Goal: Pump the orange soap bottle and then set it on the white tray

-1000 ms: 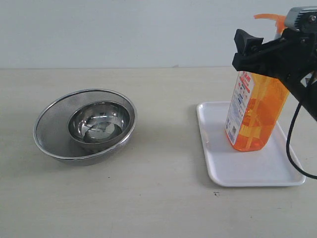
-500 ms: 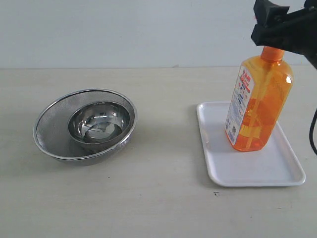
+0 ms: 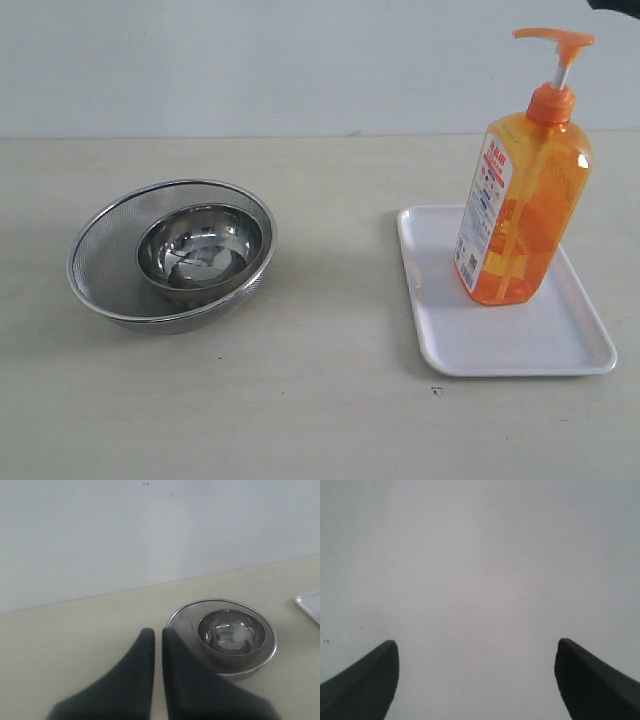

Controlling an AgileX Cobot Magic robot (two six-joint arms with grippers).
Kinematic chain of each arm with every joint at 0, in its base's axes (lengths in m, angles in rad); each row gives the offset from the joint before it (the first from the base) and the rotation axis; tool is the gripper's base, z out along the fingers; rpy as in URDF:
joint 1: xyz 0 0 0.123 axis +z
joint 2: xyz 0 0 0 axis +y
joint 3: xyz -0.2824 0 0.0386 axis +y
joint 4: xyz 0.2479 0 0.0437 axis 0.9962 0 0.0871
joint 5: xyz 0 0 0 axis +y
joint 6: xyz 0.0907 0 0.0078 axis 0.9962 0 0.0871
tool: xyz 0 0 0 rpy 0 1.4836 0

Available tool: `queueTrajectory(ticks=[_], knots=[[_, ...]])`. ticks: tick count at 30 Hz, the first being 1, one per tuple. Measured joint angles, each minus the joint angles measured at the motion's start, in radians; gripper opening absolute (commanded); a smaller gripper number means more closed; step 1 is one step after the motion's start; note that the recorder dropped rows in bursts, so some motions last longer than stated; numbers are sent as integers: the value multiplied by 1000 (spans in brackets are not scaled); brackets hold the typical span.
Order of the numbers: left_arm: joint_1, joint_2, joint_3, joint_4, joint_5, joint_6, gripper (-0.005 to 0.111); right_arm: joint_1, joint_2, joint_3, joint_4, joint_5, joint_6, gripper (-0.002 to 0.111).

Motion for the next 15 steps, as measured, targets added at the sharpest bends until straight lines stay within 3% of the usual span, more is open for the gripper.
queueTrajectory(ticks=[12,15], knots=[[0,0,0,0,0,0,5,0,-120,0,0,69,-4,77],[0,0,0,0,0,0,5,0,-134,0,8,77,-8,71]])
